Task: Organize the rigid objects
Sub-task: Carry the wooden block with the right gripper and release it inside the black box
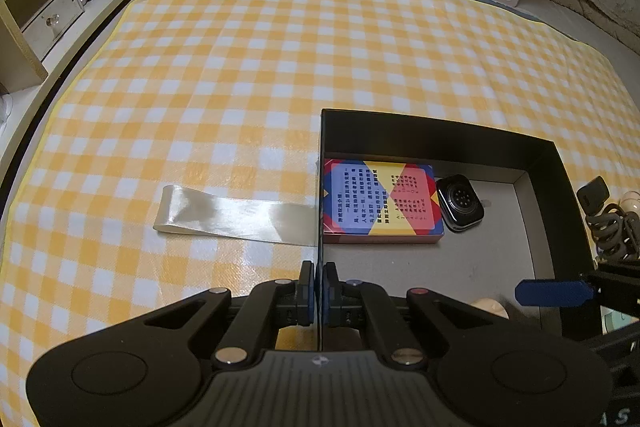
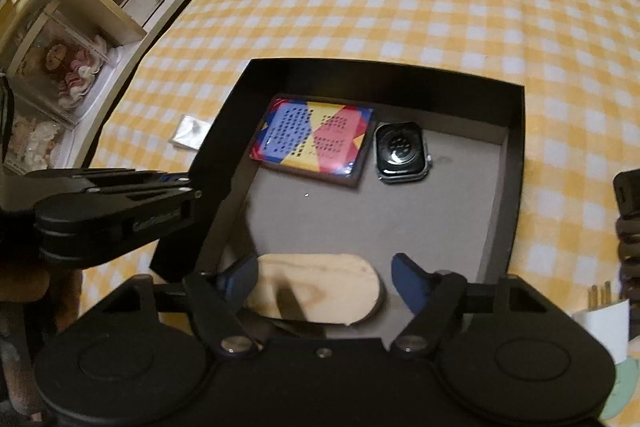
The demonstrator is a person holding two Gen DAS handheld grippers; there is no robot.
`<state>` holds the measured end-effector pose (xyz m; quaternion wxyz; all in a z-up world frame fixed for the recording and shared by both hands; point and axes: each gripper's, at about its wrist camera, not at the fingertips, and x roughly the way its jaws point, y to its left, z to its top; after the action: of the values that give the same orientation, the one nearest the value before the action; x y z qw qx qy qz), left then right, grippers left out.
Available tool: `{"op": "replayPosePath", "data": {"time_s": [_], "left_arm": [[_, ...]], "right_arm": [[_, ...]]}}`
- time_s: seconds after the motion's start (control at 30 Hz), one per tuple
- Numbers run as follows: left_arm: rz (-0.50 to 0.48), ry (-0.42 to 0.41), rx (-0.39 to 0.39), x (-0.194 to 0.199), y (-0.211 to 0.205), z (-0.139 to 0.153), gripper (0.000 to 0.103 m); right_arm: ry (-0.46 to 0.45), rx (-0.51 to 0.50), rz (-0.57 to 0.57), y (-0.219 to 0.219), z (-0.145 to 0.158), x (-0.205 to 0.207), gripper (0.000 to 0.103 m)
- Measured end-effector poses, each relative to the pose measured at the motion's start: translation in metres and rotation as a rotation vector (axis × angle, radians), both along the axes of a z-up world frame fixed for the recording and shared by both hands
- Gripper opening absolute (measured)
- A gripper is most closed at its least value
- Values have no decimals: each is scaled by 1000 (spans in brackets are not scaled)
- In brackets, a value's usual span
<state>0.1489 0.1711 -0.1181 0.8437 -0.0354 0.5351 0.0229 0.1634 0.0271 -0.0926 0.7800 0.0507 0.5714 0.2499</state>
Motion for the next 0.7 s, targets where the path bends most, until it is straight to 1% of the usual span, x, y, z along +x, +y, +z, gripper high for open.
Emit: {"op": "replayPosePath", "data": {"time_s": [0.07,0.1,0.13,0.2,0.3,0.37,0.4,0.43,0.47,0.53,0.57,0.63,0.67,0.7], "left_arm": [[2,0,-1,3,-7,0,4],[1,0,0,1,-2,0,4],[1,0,0,3,-7,0,4],[2,-1,0,1,0,0,4],[0,0,0,1,0,-1,4],[1,0,2,3,-5,-1,4],[0,1,4,1,2,-1,4],[0,1,5,1,-6,0,4],[0,1,5,0,-3,0,4],[0,0,5,2,-8,0,4],[-2,-1,6,2,-5,0,4],[-6,-1,6,0,-3,1,4],[-7,-1,6,-1,-1,1,4],[-8,-1,6,-3,1,2,4]], "right_arm": [[-6,-30,9,2,-1,-1,69],[-12,-48,17,4,-2,-2,66],[-21,-64,24,6,-1,-3,59],[-36,-54,48,8,4,-4,47],[-80,-21,89,12,18,-6,46],[-74,-20,88,15,20,-6,46],[-68,-34,80,16,18,-5,46],[-65,-54,73,17,15,-4,47],[-62,-82,62,19,11,-3,49],[-50,-126,38,20,3,0,57],[-38,-133,28,20,0,2,60],[9,-126,22,19,-7,6,75],[36,-120,21,19,-10,7,77],[43,-118,20,20,-12,6,79]]}}
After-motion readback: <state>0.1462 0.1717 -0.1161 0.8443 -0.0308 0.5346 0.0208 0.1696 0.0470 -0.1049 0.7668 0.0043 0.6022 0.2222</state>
